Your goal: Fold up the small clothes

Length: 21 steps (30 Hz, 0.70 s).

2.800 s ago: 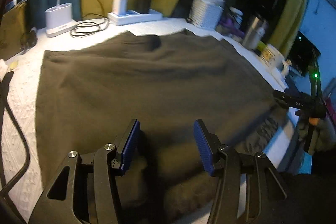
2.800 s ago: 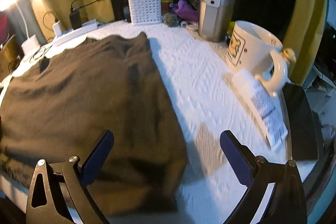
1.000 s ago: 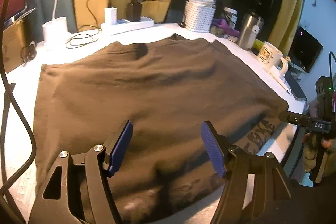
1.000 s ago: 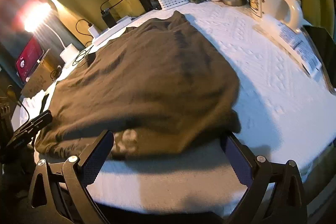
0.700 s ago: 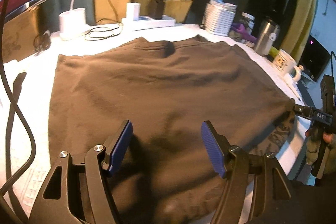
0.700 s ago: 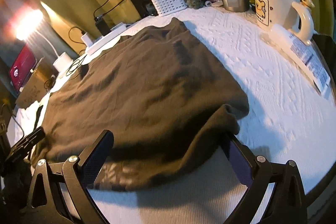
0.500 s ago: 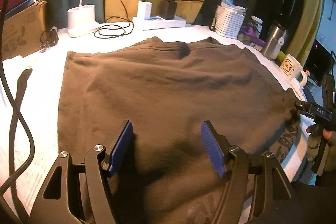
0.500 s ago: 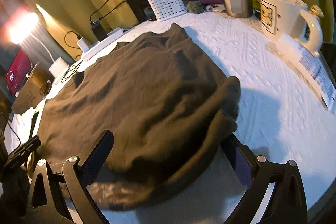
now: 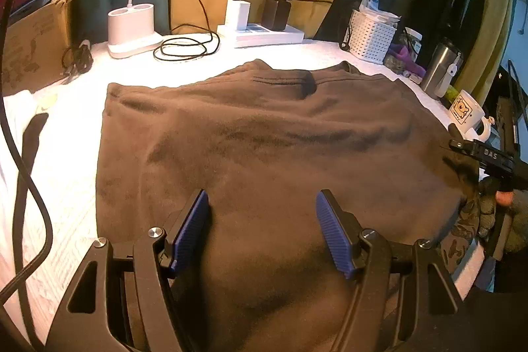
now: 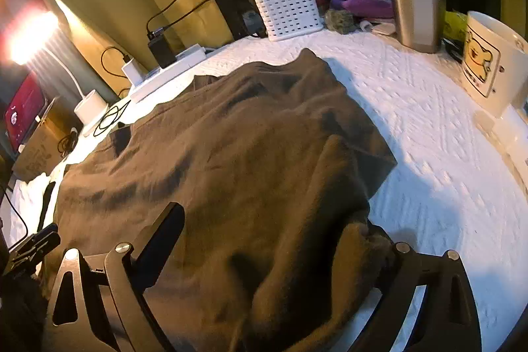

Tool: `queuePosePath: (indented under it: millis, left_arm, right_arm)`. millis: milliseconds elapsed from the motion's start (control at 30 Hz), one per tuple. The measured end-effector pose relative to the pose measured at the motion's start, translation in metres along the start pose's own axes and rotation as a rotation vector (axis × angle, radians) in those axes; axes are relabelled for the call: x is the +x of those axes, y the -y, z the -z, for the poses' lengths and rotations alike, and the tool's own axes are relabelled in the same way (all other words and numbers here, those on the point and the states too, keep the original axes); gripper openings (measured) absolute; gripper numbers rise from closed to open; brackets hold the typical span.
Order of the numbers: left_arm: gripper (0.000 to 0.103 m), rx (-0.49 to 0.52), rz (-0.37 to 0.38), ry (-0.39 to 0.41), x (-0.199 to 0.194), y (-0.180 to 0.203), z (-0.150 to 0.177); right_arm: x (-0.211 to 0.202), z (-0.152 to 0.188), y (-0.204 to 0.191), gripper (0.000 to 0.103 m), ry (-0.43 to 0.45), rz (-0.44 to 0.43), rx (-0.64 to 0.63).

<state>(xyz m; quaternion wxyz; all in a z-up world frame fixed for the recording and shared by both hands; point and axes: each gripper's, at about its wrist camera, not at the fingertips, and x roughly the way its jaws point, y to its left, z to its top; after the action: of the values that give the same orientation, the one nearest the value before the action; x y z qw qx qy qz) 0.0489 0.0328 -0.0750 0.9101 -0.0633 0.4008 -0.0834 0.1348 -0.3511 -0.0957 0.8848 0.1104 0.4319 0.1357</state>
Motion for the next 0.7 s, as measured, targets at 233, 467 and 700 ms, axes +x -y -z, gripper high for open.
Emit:
queuePosePath:
  millis: [233, 467, 700]
  left_arm:
    - [0.068, -0.004, 0.015, 0.003, -0.002, -0.012, -0.007]
    - [0.068, -0.03, 0.019, 0.005, -0.01, -0.026, -0.009]
    - [0.068, -0.064, 0.01, 0.046, -0.024, -0.04, -0.006]
  right_arm:
    - [0.009, -0.009, 0.008, 0.035, -0.004, -0.04, 0.029]
    - [-0.002, -0.018, 0.008, 0.024, 0.009, -0.046, 0.029]
    - [-0.026, -0.038, -0.039, 0.023, 0.077, -0.075, -0.096]
